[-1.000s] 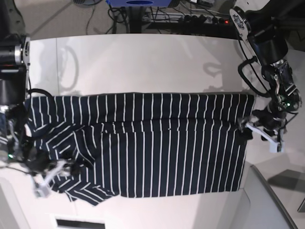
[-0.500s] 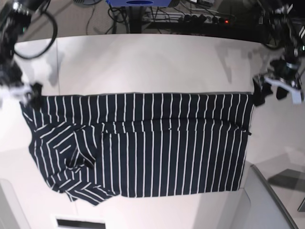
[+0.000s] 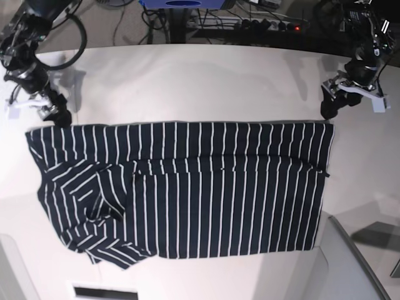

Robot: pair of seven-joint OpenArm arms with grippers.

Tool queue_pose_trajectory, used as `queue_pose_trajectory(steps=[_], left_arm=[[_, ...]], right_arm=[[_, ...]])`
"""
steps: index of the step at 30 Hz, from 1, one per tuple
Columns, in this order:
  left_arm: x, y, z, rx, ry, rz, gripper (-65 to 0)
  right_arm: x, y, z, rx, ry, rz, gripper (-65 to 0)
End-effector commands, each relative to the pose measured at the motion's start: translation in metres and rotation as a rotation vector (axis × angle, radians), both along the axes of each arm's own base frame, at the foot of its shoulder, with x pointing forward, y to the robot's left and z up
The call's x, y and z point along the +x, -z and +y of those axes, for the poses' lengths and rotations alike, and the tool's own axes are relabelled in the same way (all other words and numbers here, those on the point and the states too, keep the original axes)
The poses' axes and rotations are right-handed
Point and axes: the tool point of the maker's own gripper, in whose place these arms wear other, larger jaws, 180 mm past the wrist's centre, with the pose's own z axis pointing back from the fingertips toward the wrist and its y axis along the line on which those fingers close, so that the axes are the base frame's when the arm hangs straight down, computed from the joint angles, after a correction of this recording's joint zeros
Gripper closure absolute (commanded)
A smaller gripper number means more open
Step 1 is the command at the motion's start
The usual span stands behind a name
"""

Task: Layout the t-shirt on the table in an organized manner, then fold the t-shirt properly
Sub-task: 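Release the folded shirt and raise both grippers away, then lower both grippers onto the folded edge corners and grasp them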

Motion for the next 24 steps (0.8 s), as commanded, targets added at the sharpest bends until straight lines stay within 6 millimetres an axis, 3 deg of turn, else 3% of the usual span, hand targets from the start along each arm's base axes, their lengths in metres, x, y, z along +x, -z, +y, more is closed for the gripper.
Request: queue_pose_trajectory(steps=[1, 9, 18, 20, 24], left_arm=[[0.004, -0.009, 0.005, 0.011, -0.003, -0.033, -65.0], [0.004, -0.008, 0.005, 0.011, -0.003, -0.031, -65.0], [0.004, -0.008, 0.005, 0.012, -0.004, -0.031, -65.0], [0.004, -0.008, 0.005, 0.012, -0.004, -0.031, -65.0], [0.004, -0.008, 0.005, 0.012, -0.004, -0.031, -65.0]], right_arm=[[0.011, -0.008, -0.018, -0.008, 0.037, -0.041, -51.5], [0.036, 0.006, -0.053, 0.061, 0.186, -0.077, -51.5], [0.052, 0.014, -0.055, 0.108, 0.210, -0.077, -51.0], [0.058, 0.014, -0.049, 0.103, 0.180, -0.076, -46.4], [0.064, 0.014, -0.039, 0.090, 0.126, -0.068, -30.2]])
